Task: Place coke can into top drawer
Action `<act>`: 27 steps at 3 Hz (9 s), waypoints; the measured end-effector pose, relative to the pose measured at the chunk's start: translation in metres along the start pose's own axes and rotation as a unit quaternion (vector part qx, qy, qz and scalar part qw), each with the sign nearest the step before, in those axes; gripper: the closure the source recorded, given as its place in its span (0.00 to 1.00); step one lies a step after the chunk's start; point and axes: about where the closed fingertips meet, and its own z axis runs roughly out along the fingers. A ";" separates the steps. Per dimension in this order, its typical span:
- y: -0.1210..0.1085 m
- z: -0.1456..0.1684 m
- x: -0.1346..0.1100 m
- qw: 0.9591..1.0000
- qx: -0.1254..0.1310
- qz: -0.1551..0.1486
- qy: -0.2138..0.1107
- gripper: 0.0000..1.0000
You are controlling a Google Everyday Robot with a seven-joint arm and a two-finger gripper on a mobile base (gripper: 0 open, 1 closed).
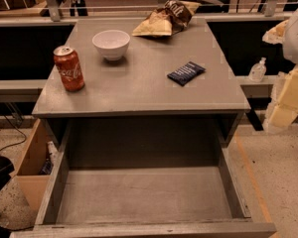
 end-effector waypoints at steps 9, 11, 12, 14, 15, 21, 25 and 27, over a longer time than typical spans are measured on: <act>-0.099 0.061 -0.245 0.852 0.013 0.018 -0.523 0.00; -0.130 0.108 -0.306 0.832 -0.024 0.037 -0.553 0.00; -0.128 0.129 -0.339 0.822 -0.046 0.032 -0.567 0.00; -0.096 0.153 -0.395 0.795 -0.085 0.014 -0.601 0.00; -0.076 0.164 -0.420 0.783 -0.110 0.006 -0.612 0.00; -0.038 0.202 -0.465 0.781 -0.175 0.002 -0.599 0.95; 0.036 0.109 -0.388 0.809 -0.119 0.048 -0.574 1.00; 0.129 0.150 -0.298 0.813 -0.150 0.092 -0.555 1.00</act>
Offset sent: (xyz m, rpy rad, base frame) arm 0.0628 0.0586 -0.0134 0.3445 -0.0903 0.0079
